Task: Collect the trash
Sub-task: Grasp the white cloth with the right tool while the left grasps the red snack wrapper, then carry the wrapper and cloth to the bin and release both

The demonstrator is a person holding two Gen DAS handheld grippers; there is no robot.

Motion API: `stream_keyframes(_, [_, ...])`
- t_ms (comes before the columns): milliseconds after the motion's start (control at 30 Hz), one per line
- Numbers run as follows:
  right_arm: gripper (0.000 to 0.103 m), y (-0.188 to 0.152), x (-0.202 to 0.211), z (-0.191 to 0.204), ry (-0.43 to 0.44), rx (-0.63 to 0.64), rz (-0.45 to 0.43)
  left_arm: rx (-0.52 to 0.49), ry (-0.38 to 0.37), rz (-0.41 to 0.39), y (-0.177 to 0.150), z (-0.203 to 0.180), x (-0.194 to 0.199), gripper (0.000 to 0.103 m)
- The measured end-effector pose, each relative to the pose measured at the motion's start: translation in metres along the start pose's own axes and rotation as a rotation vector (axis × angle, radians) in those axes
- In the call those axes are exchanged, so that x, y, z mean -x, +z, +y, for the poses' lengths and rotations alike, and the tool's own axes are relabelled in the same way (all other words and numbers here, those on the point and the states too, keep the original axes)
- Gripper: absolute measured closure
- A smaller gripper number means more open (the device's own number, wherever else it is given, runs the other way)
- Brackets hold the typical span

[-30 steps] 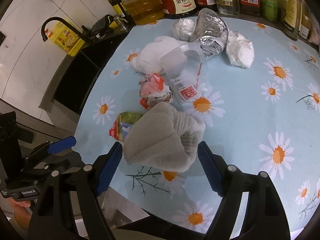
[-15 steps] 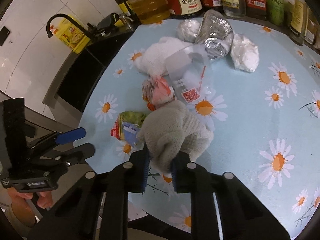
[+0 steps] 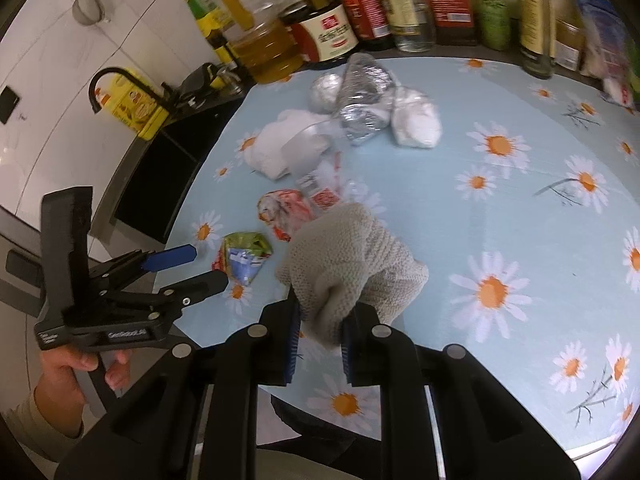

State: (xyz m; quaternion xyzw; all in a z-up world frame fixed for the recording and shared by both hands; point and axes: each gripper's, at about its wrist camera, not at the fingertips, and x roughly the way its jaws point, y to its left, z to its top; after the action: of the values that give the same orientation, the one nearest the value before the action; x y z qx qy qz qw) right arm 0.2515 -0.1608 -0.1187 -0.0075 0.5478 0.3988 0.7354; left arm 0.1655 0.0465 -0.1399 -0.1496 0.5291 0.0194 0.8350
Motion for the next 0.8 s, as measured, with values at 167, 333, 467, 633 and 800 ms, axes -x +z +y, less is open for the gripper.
stream_keyframes(167, [0.085, -0.005, 0.007, -0.014, -0.005, -0.033, -0.011, -0.055, 0.042, 0.022, 0.010, -0.009, -0.013, 0.022])
stream_keyframes(333, [0.085, -0.010, 0.011, -0.026, -0.003, -0.057, -0.013, -0.089, 0.076, 0.044, 0.015, -0.013, -0.023, 0.022])
stream_keyframes(467, [0.084, -0.011, 0.010, -0.031, 0.001, -0.070, -0.013, -0.100, 0.093, 0.059, 0.018, -0.014, -0.030, 0.024])
stream_keyframes(633, [0.084, -0.011, 0.011, -0.034, 0.009, -0.075, -0.015, -0.111, 0.114, 0.074, 0.019, -0.015, -0.034, 0.041])
stream_keyframes(800, [0.084, -0.010, 0.012, -0.035, 0.015, -0.070, -0.017, -0.115, 0.119, 0.077, 0.015, -0.015, -0.035, 0.044])
